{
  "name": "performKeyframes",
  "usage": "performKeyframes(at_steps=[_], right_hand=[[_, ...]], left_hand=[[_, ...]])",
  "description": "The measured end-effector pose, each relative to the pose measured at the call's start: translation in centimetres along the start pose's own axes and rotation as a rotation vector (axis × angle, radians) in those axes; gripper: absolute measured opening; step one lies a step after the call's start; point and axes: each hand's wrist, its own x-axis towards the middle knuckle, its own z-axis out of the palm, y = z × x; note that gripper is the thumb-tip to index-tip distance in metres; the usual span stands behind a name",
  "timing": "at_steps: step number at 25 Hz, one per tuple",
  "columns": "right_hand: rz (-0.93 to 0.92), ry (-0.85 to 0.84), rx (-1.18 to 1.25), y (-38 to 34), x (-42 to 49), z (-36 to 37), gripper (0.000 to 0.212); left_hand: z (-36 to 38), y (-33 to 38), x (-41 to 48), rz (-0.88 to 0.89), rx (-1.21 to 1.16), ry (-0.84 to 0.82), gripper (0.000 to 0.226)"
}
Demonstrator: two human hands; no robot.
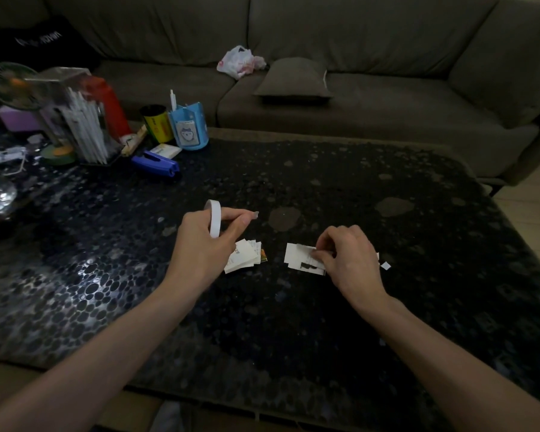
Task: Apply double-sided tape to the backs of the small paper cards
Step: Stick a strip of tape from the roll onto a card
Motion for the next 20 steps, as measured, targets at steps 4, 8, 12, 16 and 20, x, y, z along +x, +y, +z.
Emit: performKeyframes(at_steps=[4,8,12,16,20], right_hand=[[0.039,-0.071,0.112,-0.1,0.5,-0.4,0.013],[0.085,-0.193,0.263,-0.4,0.7,-1.3,0.024],[0.088,-0.217,0.388,-0.4,0.3,-1.8,0.02],[0.028,-0.141,0.197,0.0,-0.2,-1.9,0.012],[-0.113,-0.057,-0.057,0.3,-0.6,-1.3,0.017]], left_hand=[[0.2,-0.2,-0.1,0.017,-0.014,-0.008,0.014],[0.6,-0.2,-0.1,0.023,0.004,-0.021,0.014],[0.9,-0.1,-0.4,-0.009,0.004,-0.099,0.019],[1.3,0.0,-0.6,-0.026,0.008,-0.12,0.025],[1.5,0.0,-0.7,-0.007,0.008,-0.122,0.024]])
